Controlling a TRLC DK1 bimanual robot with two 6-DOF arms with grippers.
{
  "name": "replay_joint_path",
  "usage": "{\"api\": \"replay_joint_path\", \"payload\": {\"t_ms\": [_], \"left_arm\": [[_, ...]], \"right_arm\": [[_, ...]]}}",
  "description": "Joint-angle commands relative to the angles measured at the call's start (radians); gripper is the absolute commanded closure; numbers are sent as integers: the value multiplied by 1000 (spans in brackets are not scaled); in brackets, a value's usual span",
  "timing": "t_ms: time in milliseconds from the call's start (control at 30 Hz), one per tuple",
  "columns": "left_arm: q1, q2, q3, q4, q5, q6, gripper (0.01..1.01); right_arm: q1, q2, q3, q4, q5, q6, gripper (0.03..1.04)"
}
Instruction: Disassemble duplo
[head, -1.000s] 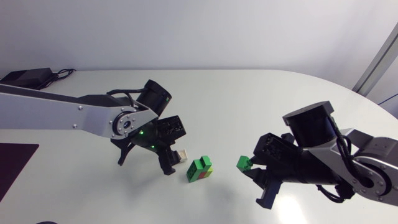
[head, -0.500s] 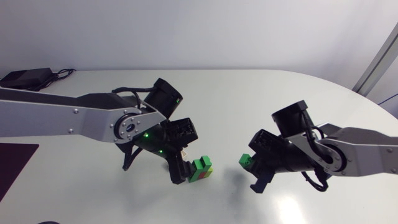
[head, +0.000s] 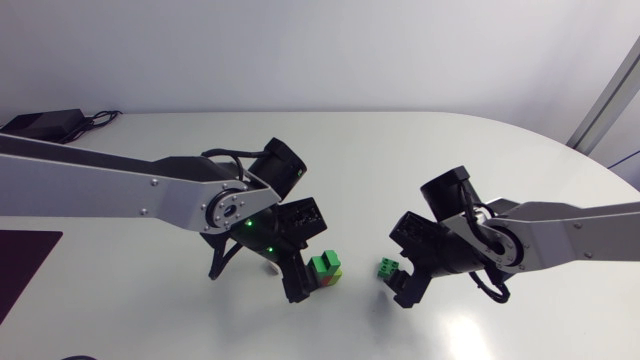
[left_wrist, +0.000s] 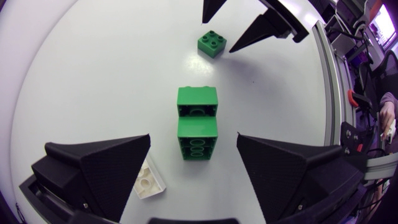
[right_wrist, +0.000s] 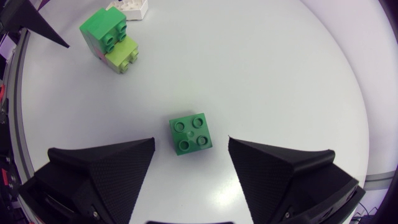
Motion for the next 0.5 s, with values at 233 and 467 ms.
{"api": "replay_joint_path", "payload": {"t_ms": [233,467], "left_arm": [[-8,56,61,-8,8,-43,136],[-17,72,53,-8,8,-43,231]], "right_arm": [[12,-93,-42,-20,3,-1,67],[10,-151,-79,-33,0,-9,67]]}}
